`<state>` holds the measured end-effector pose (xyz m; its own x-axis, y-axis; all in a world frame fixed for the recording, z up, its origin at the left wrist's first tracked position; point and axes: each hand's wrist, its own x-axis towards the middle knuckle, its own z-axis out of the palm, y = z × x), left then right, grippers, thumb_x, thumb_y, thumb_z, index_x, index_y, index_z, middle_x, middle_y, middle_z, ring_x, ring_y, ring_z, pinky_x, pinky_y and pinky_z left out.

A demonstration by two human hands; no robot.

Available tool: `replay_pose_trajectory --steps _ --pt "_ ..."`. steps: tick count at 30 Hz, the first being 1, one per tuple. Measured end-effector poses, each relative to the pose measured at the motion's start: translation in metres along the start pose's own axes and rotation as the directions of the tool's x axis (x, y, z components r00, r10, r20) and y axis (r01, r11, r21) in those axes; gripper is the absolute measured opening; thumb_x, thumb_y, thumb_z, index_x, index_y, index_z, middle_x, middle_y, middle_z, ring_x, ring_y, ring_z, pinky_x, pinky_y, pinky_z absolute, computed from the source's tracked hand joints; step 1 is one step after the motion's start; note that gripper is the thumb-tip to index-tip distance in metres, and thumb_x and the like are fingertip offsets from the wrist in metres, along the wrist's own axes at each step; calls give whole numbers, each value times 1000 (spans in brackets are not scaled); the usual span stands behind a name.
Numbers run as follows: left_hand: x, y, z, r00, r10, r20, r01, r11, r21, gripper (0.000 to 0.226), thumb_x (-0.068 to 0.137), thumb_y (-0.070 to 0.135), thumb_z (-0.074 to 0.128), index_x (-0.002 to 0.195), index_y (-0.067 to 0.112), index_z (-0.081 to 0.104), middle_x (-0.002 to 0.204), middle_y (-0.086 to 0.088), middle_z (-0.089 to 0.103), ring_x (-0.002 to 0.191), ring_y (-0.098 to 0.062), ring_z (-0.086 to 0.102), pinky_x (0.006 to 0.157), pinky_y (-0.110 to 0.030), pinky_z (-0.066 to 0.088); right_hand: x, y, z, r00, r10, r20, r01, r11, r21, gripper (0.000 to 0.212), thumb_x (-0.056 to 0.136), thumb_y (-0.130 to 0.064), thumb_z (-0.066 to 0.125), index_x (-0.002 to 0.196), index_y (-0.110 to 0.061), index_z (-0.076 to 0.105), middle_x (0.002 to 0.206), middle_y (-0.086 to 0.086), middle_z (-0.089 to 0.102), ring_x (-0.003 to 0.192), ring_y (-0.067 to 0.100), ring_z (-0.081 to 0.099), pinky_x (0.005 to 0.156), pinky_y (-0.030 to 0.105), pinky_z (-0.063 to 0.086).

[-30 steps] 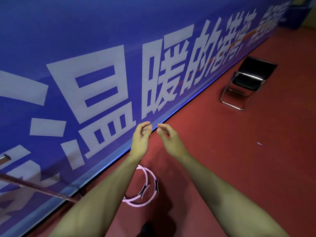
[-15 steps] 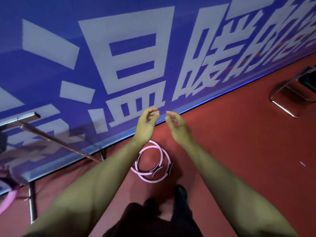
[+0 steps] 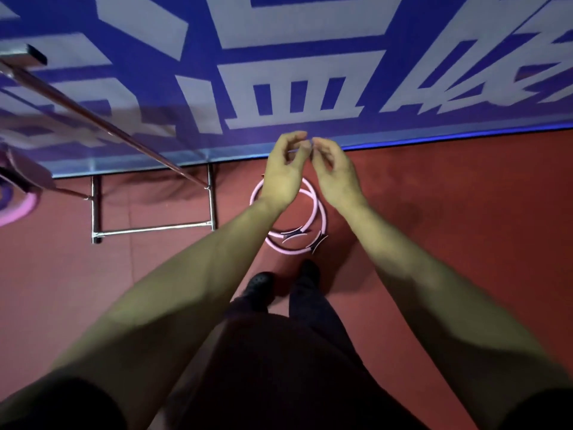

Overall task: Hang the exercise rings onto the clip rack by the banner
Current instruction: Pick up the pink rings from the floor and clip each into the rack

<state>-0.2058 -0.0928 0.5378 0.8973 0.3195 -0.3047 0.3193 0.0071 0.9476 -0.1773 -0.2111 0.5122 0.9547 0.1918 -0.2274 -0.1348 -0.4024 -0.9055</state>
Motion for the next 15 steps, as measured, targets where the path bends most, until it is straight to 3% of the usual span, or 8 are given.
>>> replay_pose_trajectory --steps 10,15 --pt "74 -80 49 993 -59 -103 46 991 -123 27 94 22 58 118 11 63 113 -10 70 109 -29 66 101 -56 49 80 88 17 999 -31 -19 31 999 21 33 101 -27 53 132 -15 58 130 -2 66 120 7 61 105 34 49" --pt "120 -158 55 995 -46 -94 36 994 -100 24 97 18 58 119 11 63 107 3 70 104 -19 66 97 -52 52 114 181 50 1000 7 -23 -7 1000 20 31 101 -25 55 130 -15 59 128 -4 67 118 5 62 104 31 49"
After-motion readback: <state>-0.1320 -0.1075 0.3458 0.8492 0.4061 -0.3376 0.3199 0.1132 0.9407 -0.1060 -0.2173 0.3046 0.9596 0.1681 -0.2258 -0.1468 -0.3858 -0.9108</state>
